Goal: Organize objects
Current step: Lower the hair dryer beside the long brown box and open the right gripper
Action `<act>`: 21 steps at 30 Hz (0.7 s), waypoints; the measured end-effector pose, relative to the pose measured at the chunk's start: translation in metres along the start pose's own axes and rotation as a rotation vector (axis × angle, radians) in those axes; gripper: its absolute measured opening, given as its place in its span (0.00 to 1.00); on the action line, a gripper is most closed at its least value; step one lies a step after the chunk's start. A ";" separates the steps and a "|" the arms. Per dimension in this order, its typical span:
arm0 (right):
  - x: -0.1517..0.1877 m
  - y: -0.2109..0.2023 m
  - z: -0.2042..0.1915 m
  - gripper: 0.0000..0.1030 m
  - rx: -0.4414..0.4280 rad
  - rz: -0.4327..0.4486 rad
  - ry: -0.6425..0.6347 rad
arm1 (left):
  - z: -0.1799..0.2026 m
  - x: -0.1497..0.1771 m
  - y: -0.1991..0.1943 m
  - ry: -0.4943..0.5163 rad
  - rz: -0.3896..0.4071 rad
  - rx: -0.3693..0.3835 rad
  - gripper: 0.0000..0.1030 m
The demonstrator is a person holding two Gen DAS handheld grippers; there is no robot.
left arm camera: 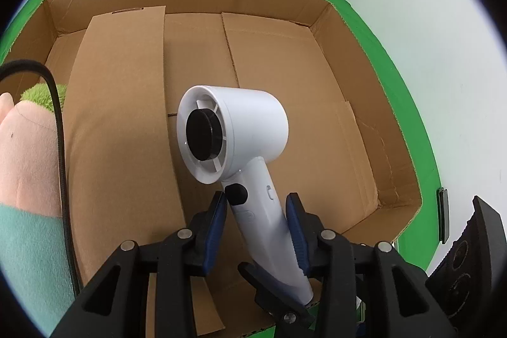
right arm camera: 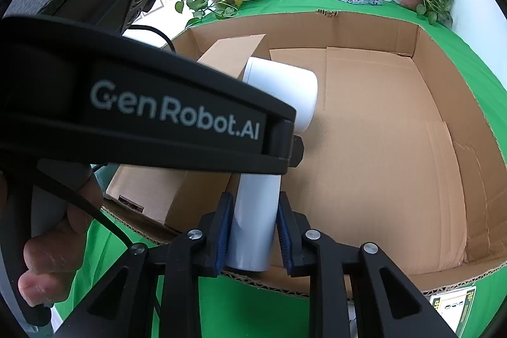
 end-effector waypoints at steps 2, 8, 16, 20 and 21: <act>-0.002 0.000 0.000 0.25 0.002 -0.003 0.000 | 0.000 0.000 0.000 -0.001 -0.006 -0.009 0.37; -0.007 -0.001 -0.004 0.46 -0.066 -0.013 -0.020 | 0.004 0.004 -0.007 0.019 0.007 -0.025 0.38; -0.017 -0.006 0.004 0.46 -0.073 0.003 -0.006 | -0.007 0.011 -0.035 -0.002 0.064 0.011 0.38; -0.016 -0.004 0.003 0.29 -0.043 -0.019 -0.001 | -0.022 0.020 -0.058 -0.032 0.133 -0.022 0.39; -0.017 -0.003 0.002 0.27 -0.029 -0.030 -0.001 | -0.027 0.022 -0.062 -0.043 0.144 -0.014 0.39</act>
Point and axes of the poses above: each gripper's, at about its wrist camera, not at the fingertips, and y roughly the way its jaws point, z to its right, x to its underside, the point moved 5 cm from there along y, roughly the way its jaws point, and after that the axes turned 11 degrees about -z, right-handed, at the moved point
